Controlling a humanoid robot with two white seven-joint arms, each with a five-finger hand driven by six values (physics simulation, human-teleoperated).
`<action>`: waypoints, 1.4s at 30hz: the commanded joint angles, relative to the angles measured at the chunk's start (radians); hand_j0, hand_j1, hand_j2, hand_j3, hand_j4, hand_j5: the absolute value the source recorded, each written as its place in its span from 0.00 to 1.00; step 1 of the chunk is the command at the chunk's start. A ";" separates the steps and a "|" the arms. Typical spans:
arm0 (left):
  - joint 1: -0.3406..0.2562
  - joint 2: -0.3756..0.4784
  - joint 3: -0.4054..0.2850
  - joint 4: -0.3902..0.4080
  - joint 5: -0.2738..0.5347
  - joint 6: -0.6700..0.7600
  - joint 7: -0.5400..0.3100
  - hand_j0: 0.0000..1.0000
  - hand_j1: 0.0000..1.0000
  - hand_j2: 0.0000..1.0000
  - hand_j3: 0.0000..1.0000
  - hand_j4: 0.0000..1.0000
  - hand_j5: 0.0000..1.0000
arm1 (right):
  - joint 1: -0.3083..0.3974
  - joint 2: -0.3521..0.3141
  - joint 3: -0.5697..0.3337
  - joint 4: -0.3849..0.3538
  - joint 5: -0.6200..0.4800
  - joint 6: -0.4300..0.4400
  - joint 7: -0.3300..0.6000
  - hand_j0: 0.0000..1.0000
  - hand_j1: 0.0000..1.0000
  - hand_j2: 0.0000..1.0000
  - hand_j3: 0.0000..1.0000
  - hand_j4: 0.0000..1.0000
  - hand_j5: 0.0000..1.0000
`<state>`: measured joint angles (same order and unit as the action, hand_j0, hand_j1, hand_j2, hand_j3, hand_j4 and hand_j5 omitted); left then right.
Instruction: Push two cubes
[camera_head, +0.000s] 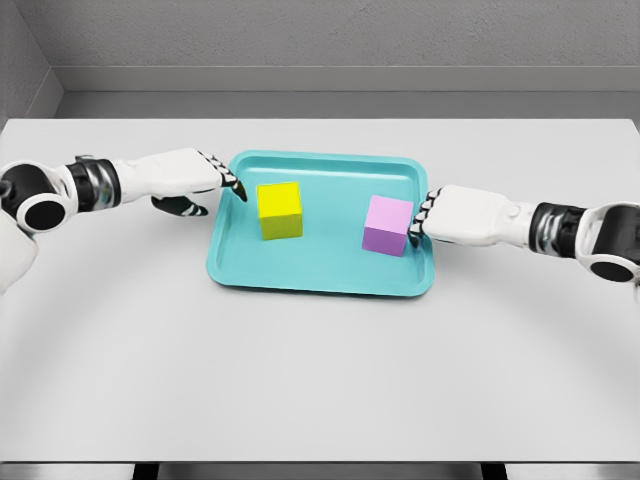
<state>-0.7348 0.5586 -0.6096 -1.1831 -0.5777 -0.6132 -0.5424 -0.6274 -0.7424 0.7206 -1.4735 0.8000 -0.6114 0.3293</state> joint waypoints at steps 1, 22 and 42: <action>0.000 -0.005 0.001 -0.001 0.006 0.002 -0.002 0.71 0.71 0.71 0.71 0.71 0.71 | 0.000 0.009 0.002 0.001 0.001 0.001 -0.003 0.53 0.53 0.53 0.53 0.53 0.53; -0.005 -0.031 0.001 -0.010 0.007 0.002 -0.004 0.71 0.71 0.71 0.71 0.71 0.71 | -0.018 0.049 0.003 0.012 0.002 0.001 -0.007 0.52 0.52 0.52 0.52 0.52 0.52; -0.014 -0.063 0.002 -0.017 0.007 0.002 -0.016 0.71 0.71 0.71 0.71 0.71 0.71 | -0.029 0.041 -0.009 0.050 0.013 0.001 -0.006 0.52 0.52 0.52 0.52 0.52 0.52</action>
<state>-0.7486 0.4972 -0.6083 -1.2004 -0.5761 -0.6131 -0.5582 -0.6565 -0.7007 0.7125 -1.4295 0.8135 -0.6124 0.3240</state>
